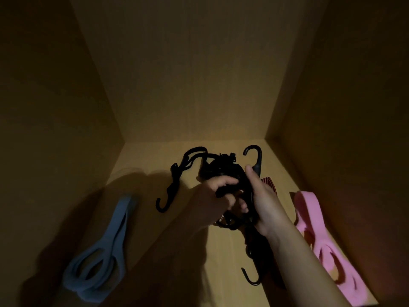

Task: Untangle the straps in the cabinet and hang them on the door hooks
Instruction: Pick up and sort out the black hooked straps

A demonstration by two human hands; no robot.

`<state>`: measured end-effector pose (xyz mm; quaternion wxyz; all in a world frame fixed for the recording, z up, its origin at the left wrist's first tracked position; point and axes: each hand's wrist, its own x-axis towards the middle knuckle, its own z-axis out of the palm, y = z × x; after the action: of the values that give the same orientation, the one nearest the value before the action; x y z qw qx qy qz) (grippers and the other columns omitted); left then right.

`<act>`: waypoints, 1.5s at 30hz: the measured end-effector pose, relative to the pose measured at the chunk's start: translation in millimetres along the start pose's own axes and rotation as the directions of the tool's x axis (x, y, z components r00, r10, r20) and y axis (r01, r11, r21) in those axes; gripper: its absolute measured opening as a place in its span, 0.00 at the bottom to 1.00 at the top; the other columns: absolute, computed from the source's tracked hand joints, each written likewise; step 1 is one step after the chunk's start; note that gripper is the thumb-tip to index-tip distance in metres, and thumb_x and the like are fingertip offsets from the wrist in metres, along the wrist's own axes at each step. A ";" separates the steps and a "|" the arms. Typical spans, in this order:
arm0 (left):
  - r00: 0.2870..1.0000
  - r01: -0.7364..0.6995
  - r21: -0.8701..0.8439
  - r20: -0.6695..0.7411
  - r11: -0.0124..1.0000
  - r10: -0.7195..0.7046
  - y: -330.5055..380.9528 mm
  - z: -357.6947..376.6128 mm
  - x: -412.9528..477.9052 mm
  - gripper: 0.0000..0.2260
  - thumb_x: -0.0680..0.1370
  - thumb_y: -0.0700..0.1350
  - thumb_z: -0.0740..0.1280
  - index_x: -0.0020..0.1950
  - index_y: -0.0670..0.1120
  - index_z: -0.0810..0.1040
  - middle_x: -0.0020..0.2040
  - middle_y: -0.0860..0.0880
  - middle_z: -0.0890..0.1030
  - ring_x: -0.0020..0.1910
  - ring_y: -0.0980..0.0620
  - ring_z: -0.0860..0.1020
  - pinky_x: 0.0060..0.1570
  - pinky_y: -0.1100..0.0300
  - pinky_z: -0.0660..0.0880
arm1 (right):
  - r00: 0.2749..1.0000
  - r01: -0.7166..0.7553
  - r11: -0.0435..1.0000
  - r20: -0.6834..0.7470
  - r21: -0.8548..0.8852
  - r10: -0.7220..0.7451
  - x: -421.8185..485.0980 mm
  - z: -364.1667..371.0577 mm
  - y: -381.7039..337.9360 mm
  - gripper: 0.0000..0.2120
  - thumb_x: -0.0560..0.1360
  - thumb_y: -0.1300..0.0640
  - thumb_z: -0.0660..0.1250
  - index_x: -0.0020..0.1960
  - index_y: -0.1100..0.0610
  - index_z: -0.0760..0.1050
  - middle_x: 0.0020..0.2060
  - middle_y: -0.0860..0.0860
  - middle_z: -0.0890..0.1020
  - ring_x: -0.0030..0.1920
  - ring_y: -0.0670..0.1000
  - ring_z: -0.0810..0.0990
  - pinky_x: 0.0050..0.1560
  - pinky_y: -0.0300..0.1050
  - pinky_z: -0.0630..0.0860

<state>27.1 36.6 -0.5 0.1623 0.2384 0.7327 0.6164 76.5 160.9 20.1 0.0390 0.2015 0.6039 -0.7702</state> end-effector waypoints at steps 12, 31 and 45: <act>0.954 0.151 -0.265 -0.213 0.952 -0.211 -31.4 -9.2 2.9 0.08 0.71 0.41 0.68 0.44 0.37 0.75 0.34 0.51 0.78 0.34 0.56 0.76 0.29 0.69 0.73 | 0.963 0.213 0.919 0.090 0.333 -0.256 0.5 -13.0 7.8 0.05 0.63 0.60 0.60 0.28 0.59 0.70 0.21 0.51 0.68 0.19 0.45 0.64 0.24 0.34 0.68; 0.855 0.518 0.231 -0.122 0.824 -0.504 -10.8 -14.7 16.4 0.08 0.76 0.35 0.62 0.49 0.45 0.78 0.58 0.38 0.77 0.51 0.46 0.76 0.60 0.46 0.72 | 0.975 0.122 0.993 0.187 0.004 -0.121 -25.8 -28.8 37.9 0.05 0.62 0.62 0.62 0.37 0.59 0.75 0.24 0.52 0.75 0.20 0.45 0.66 0.22 0.31 0.64; 0.970 0.219 0.651 -0.064 0.726 -0.235 -36.3 -28.6 -5.0 0.06 0.76 0.44 0.63 0.41 0.44 0.77 0.35 0.53 0.73 0.42 0.52 0.75 0.48 0.56 0.73 | 0.994 0.108 0.945 0.060 -0.308 -0.094 -22.6 -20.9 43.4 0.15 0.77 0.57 0.61 0.32 0.56 0.77 0.31 0.50 0.78 0.28 0.40 0.74 0.41 0.42 0.68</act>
<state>10.6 5.6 -31.0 0.1516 0.1957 0.9231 0.2942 115.9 164.9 -15.5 0.0442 0.1444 0.7261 -0.6708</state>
